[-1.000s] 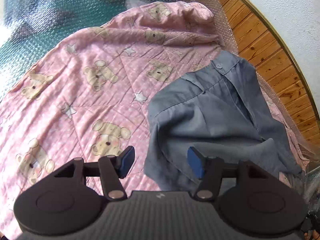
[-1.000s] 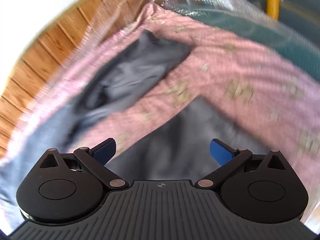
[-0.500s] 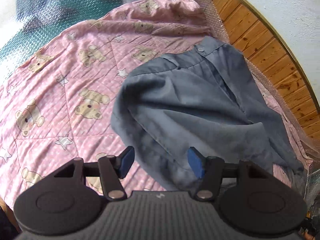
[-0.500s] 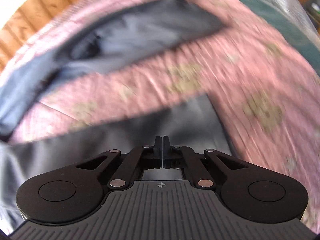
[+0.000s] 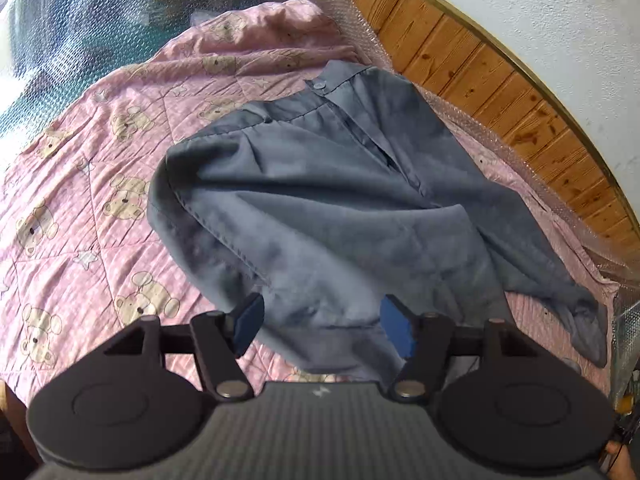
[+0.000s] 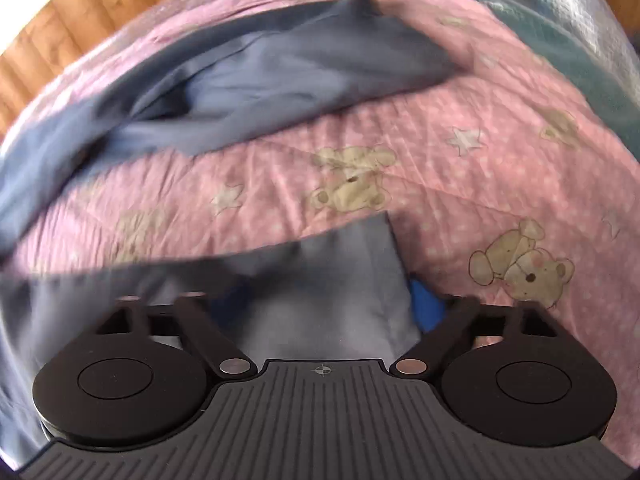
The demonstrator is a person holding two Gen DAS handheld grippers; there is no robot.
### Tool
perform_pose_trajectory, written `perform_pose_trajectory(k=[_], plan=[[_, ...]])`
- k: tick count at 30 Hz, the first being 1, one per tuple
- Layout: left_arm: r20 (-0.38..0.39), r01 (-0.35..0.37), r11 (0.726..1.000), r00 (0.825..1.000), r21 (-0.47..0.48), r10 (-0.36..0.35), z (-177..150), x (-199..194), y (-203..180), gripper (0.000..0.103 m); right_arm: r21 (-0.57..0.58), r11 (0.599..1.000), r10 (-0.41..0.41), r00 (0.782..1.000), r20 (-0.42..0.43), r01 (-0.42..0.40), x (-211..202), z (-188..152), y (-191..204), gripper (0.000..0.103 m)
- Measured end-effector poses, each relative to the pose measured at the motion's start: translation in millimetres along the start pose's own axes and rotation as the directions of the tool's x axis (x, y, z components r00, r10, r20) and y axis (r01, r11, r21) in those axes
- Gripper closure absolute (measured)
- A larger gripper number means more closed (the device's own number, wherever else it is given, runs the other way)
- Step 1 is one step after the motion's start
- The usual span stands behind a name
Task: Fold clothes
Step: 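Smooth the shirt front with both grippers near the collar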
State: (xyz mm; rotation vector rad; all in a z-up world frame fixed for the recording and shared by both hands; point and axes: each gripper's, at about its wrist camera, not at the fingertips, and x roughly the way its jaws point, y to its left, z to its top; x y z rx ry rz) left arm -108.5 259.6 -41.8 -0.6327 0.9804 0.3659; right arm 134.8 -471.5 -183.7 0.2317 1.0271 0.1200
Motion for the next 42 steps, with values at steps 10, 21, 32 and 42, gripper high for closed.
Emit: perform_pose_trajectory(k=[10, 21, 32, 42], plan=[[0.058, 0.008, 0.994, 0.998, -0.107, -0.002, 36, 9, 10, 0.037, -0.038, 0.992, 0.122, 0.827, 0.548, -0.121, -193, 71, 4, 0.103], [0.035, -0.127, 0.99, 0.991, -0.054, 0.129, 78, 43, 32, 0.026, 0.45, 0.882, -0.238, 0.955, 0.178, 0.136, -105, -62, -103, 0.052], [-0.056, -0.063, 0.997, 0.997, -0.035, 0.061, 154, 146, 27, 0.01, 0.644, 0.764, -0.168, 0.973, 0.158, 0.027, -95, -61, -66, 0.01], [-0.091, 0.158, 0.977, 0.985, 0.142, -0.147, 161, 155, -33, 0.103, 0.741, 0.665, -0.188, 0.981, 0.053, 0.087, -56, -25, -49, 0.007]])
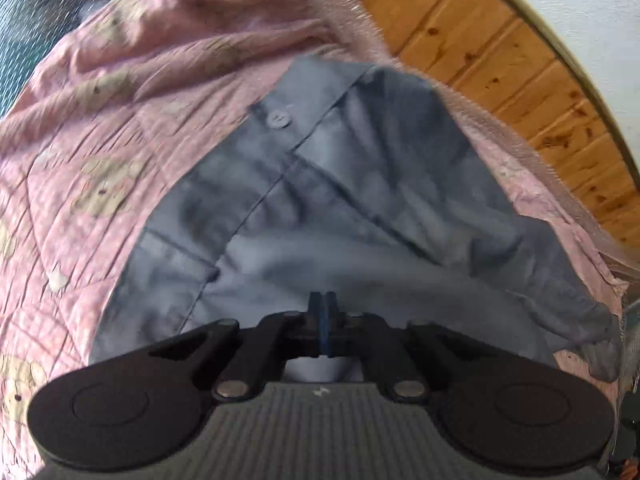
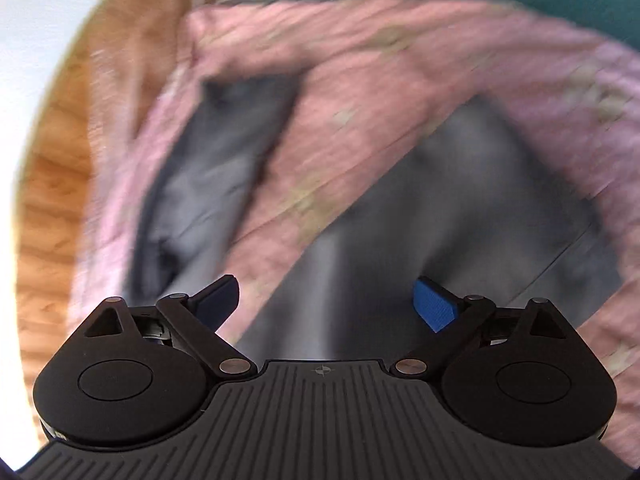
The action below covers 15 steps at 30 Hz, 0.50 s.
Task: Fold clothes
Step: 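Smooth the shirt front with both grippers near the collar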
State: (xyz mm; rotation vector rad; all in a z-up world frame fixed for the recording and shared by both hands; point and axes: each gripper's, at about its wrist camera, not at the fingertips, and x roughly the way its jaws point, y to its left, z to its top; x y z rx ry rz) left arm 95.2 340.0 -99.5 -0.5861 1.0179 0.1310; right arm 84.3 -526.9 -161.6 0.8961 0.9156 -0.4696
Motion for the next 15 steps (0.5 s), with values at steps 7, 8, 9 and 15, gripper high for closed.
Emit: perform_pose_trajectory(k=[7, 8, 9, 15], plan=[[0.417, 0.271, 0.962, 0.877, -0.023, -0.237, 45, -155, 0, 0.103, -0.335, 0.942, -0.002, 0.998, -0.057, -0.017, 5, -15, 40, 0.007], [0.394, 0.232, 0.972, 0.897, -0.025, -0.203, 44, -156, 8, 0.098, -0.408, 0.913, -0.001, 0.998, -0.066, -0.026, 4, -18, 47, 0.007], [0.335, 0.199, 0.979, 0.926, -0.051, -0.171, 43, -146, 18, 0.081, -0.478, 0.877, 0.0, 0.997, -0.076, -0.037, 3, -21, 53, 0.007], [0.02, -0.031, 0.986, 0.999, -0.164, 0.034, 3, -50, 64, 0.031, -0.821, 0.561, -0.01, 0.991, -0.133, -0.104, -1, -41, 92, 0.007]])
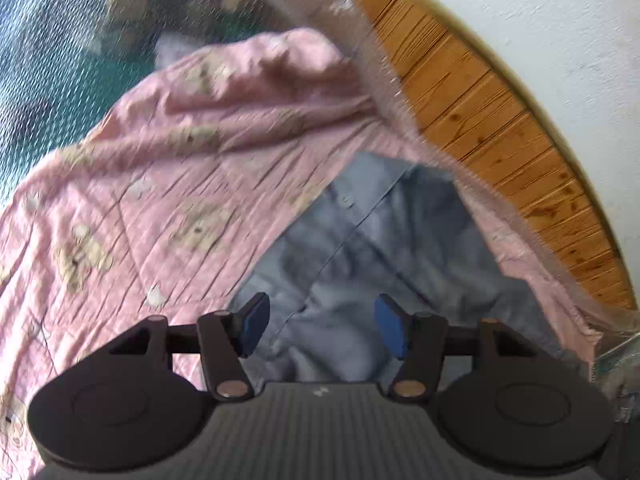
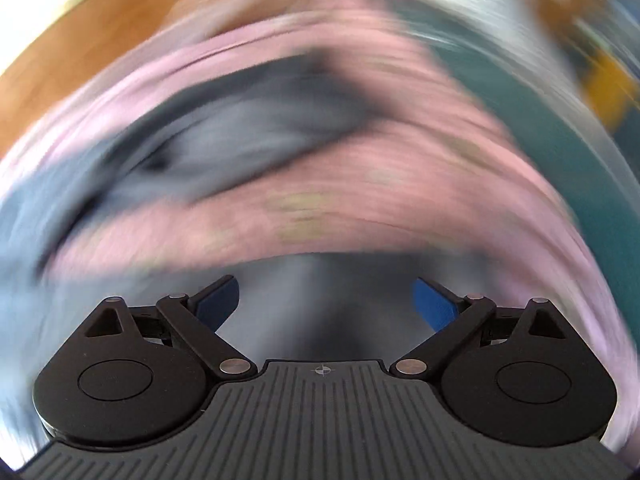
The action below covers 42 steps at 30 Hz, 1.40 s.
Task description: Fold clothes
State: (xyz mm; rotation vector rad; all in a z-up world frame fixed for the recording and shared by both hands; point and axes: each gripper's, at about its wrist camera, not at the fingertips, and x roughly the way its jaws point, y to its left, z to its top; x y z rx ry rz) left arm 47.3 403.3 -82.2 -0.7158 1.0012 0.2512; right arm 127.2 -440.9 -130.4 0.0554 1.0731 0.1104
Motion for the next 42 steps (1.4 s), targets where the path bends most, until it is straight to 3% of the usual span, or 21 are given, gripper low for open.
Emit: perform_pose_trajectory(k=[3, 7, 8, 9, 11, 13, 14, 15, 16, 17, 19, 21, 22, 24, 26, 28, 32, 34, 37, 40, 42], plan=[[-0.075, -0.03, 0.998, 0.997, -0.059, 0.026, -12, 39, 21, 0.002, -0.295, 0.945, 0.126, 0.99, -0.069, -0.141, 17, 11, 60, 0.006], [-0.167, 0.001, 0.999, 0.986, -0.053, -0.01, -16, 79, 24, 0.004, -0.598, 0.76, 0.187, 0.967, -0.173, -0.254, 40, 12, 136, 0.006], [-0.169, 0.048, 0.998, 0.984, -0.036, -0.053, -14, 81, 15, 0.036, -0.646, 0.715, 0.182, 0.964, -0.195, -0.266, 45, 13, 149, 0.006], [-0.156, 0.103, 0.995, 0.982, -0.013, -0.104, -12, 76, 5, 0.096, -0.681, 0.678, 0.174, 0.96, -0.218, -0.277, 49, 14, 159, 0.006], [-0.03, 0.258, 0.963, 0.966, 0.077, -0.257, 0, 25, -31, 0.103, -0.717, 0.637, 0.147, 0.958, -0.245, -0.281, 55, 18, 170, 0.006], [0.081, 0.392, 0.901, 0.908, 0.185, -0.411, 11, -25, -68, 0.103, -0.731, 0.622, 0.124, 0.957, -0.262, -0.281, 58, 26, 172, 0.007], [0.141, 0.45, 0.86, 0.86, 0.242, -0.49, 16, -56, -84, 0.103, -0.725, 0.628, 0.121, 0.955, -0.27, -0.284, 57, 29, 170, 0.008], [0.227, 0.496, 0.816, 0.794, 0.297, -0.565, 19, -100, -92, 0.103, -0.713, 0.639, 0.122, 0.953, -0.276, -0.289, 55, 33, 166, 0.009], [0.28, 0.505, 0.791, 0.749, 0.345, -0.6, 19, -133, -93, 0.103, -0.701, 0.65, 0.128, 0.951, -0.28, -0.294, 53, 36, 161, 0.009], [0.311, 0.486, 0.792, 0.738, 0.37, -0.599, 19, -151, -88, 0.102, -0.689, 0.659, 0.137, 0.949, -0.283, -0.301, 50, 37, 156, 0.009], [0.261, 0.448, 0.838, 0.808, 0.31, -0.528, 24, -137, -65, 0.087, -0.677, 0.67, 0.147, 0.948, -0.281, -0.305, 46, 38, 150, 0.009], [0.129, 0.37, 0.915, 0.911, 0.162, -0.391, 19, -87, -30, 0.034, -0.69, 0.66, 0.15, 0.952, -0.266, -0.297, 46, 36, 152, 0.01], [0.067, 0.293, 0.949, 0.951, 0.112, -0.301, 11, -61, -15, 0.027, -0.694, 0.654, 0.168, 0.953, -0.253, -0.3, 48, 38, 160, 0.011], [-0.046, 0.15, 0.986, 0.988, 0.076, -0.147, -5, -13, 13, 0.026, -0.685, 0.649, 0.248, 0.943, -0.221, -0.331, 43, 43, 181, 0.011], [-0.123, 0.061, 0.996, 0.991, 0.061, -0.053, -15, 23, 39, 0.026, -0.681, 0.63, 0.32, 0.924, -0.21, -0.373, 37, 46, 207, 0.011], [-0.168, 0.033, 0.999, 0.985, 0.029, -0.028, -18, 50, 53, 0.026, -0.69, 0.602, 0.36, 0.908, -0.215, -0.402, 35, 45, 233, 0.011], [-0.208, 0.155, 0.988, 0.967, 0.011, -0.149, -17, 77, 45, 0.019, -0.707, 0.554, 0.386, 0.888, -0.249, -0.439, 39, 40, 275, 0.011], [-0.208, 0.175, 0.984, 0.964, 0.024, -0.166, -15, 80, 39, 0.018, -0.711, 0.555, 0.376, 0.893, -0.248, -0.431, 41, 37, 283, 0.011], [-0.162, 0.183, 0.983, 0.971, 0.033, -0.175, -8, 69, 51, 0.018, -0.716, 0.563, 0.357, 0.903, -0.241, -0.414, 44, 34, 291, 0.011], [-0.112, 0.134, 0.991, 0.984, -0.018, -0.135, 2, 53, 92, 0.014, -0.72, 0.568, 0.351, 0.909, -0.227, -0.399, 45, 31, 301, 0.011], [-0.137, 0.147, 0.986, 0.978, -0.075, -0.156, 2, 53, 117, 0.011, -0.723, 0.561, 0.378, 0.902, -0.208, -0.402, 38, 29, 315, 0.011]])
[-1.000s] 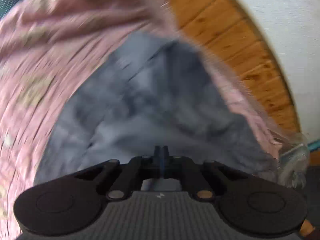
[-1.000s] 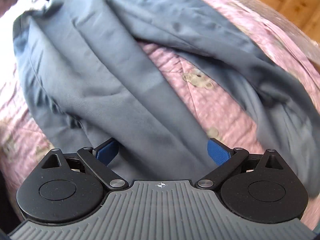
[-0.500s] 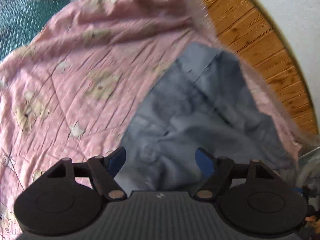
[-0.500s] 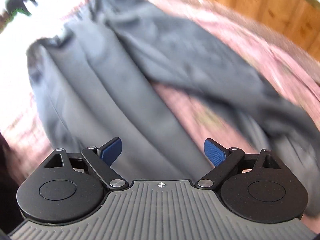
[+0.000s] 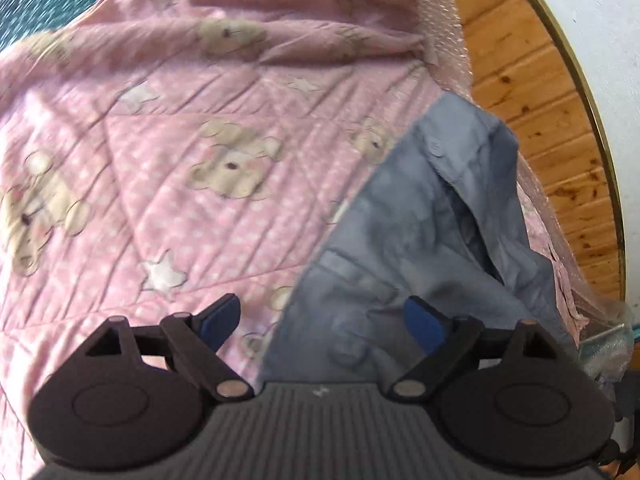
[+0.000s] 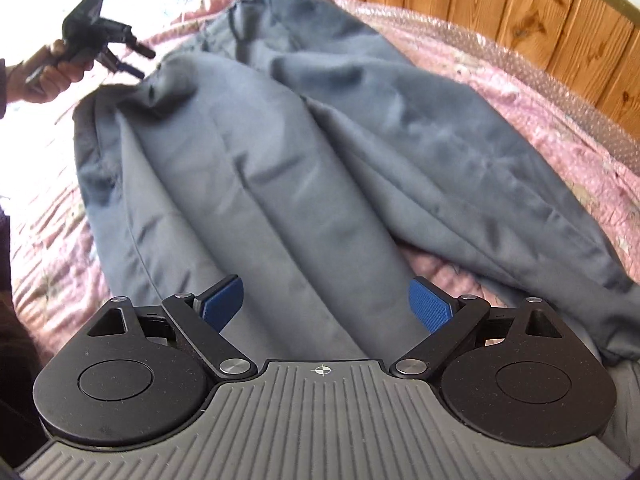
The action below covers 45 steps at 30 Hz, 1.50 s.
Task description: Fold clothes
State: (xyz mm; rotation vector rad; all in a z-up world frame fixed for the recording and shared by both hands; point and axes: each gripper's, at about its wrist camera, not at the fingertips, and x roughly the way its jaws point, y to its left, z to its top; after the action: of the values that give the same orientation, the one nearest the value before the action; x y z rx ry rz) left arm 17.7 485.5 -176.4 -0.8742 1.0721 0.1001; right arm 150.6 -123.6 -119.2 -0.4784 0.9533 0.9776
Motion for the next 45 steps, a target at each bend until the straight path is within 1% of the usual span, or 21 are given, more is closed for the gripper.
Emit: perform_pose_trajectory(k=[1, 2, 5, 7, 9, 13, 17, 19, 21, 23, 26, 28, 31, 32, 33, 34, 36, 38, 40, 42, 45], plan=[[-0.016, 0.022, 1.0, 1.0, -0.013, -0.022, -2, 1, 7, 0.011, -0.007, 1.0, 0.01, 1.0, 0.018, -0.01, 2, 7, 9, 0.011], [-0.02, 0.06, 0.998, 0.998, 0.007, -0.06, -5, 2, 3, 0.003, -0.017, 1.0, 0.025, 0.999, 0.037, -0.024, 5, 15, 20, 0.011], [-0.085, 0.245, 0.969, 0.966, 0.02, -0.243, -11, 11, -9, 0.015, -0.09, 0.99, 0.114, 0.991, 0.064, -0.108, 29, 43, 65, 0.008], [-0.101, 0.312, 0.946, 0.948, 0.09, -0.303, -11, 11, -30, 0.037, -0.154, 0.978, 0.151, 0.987, 0.055, -0.141, 48, 58, 94, 0.008], [-0.098, 0.391, 0.907, 0.92, 0.155, -0.38, -8, -3, -54, 0.087, -0.199, 0.968, 0.163, 0.986, 0.038, -0.153, 66, 68, 114, 0.008], [-0.084, 0.517, 0.793, 0.85, 0.322, -0.52, 1, -52, -115, 0.096, -0.266, 0.952, 0.157, 0.988, 0.003, -0.151, 85, 78, 133, 0.01], [-0.116, 0.565, 0.693, 0.805, 0.448, -0.581, 9, -97, -173, 0.098, -0.312, 0.93, 0.175, 0.981, -0.087, -0.194, 102, 86, 143, 0.034], [-0.141, 0.542, 0.684, 0.822, 0.489, -0.551, 1, -100, -192, 0.093, -0.317, 0.928, 0.159, 0.978, -0.135, -0.194, 110, 84, 143, 0.048], [-0.132, 0.438, 0.731, 0.889, 0.523, -0.438, -9, -83, -183, 0.069, -0.319, 0.93, 0.133, 0.976, -0.173, -0.183, 118, 77, 142, 0.065], [-0.11, 0.319, 0.796, 0.945, 0.515, -0.308, -16, -56, -157, 0.046, -0.315, 0.933, 0.114, 0.975, -0.193, -0.171, 122, 69, 142, 0.067], [-0.143, 0.259, 0.877, 0.965, 0.404, -0.219, -26, -10, -105, 0.044, -0.292, 0.945, 0.101, 0.979, -0.177, -0.15, 123, 55, 140, 0.067], [-0.18, 0.263, 0.881, 0.962, 0.392, -0.207, -35, 8, -92, 0.044, -0.276, 0.952, 0.092, 0.982, -0.167, -0.136, 123, 45, 139, 0.067], [-0.283, 0.307, 0.843, 0.939, 0.442, -0.194, -45, 26, -102, 0.044, -0.251, 0.961, 0.077, 0.985, -0.151, -0.114, 123, 31, 137, 0.067], [-0.322, 0.321, 0.822, 0.93, 0.47, -0.179, -47, 29, -108, 0.055, -0.243, 0.964, 0.073, 0.987, -0.146, -0.107, 124, 26, 137, 0.066], [-0.36, 0.323, 0.789, 0.923, 0.522, -0.139, -50, 23, -116, 0.086, -0.241, 0.965, 0.067, 0.987, -0.147, -0.102, 123, 24, 135, 0.066], [-0.387, 0.325, 0.752, 0.917, 0.573, -0.101, -51, 13, -122, 0.096, -0.243, 0.965, 0.061, 0.987, -0.152, -0.097, 122, 23, 132, 0.066], [-0.363, 0.336, 0.691, 0.925, 0.64, -0.113, -39, -41, -122, 0.094, -0.246, 0.966, 0.046, 0.986, -0.159, -0.085, 119, 21, 127, 0.066], [-0.33, 0.362, 0.675, 0.926, 0.643, -0.183, -23, -97, -115, 0.093, -0.236, 0.969, 0.032, 0.987, -0.16, -0.07, 116, 17, 121, 0.065], [-0.35, 0.311, 0.684, 0.933, 0.659, -0.087, -26, -104, -104, 0.088, -0.187, 0.98, 0.033, 0.989, -0.145, -0.06, 113, 9, 112, 0.062], [-0.395, 0.182, 0.688, 0.904, 0.703, 0.164, -46, -74, -82, 0.078, -0.131, 0.99, 0.042, 0.992, -0.119, -0.058, 111, 2, 106, 0.052], [-0.354, 0.004, 0.738, 0.879, 0.675, 0.318, -55, -51, -44, 0.073, -0.079, 0.996, 0.023, 0.992, -0.127, -0.034, 103, -4, 109, 0.049]])
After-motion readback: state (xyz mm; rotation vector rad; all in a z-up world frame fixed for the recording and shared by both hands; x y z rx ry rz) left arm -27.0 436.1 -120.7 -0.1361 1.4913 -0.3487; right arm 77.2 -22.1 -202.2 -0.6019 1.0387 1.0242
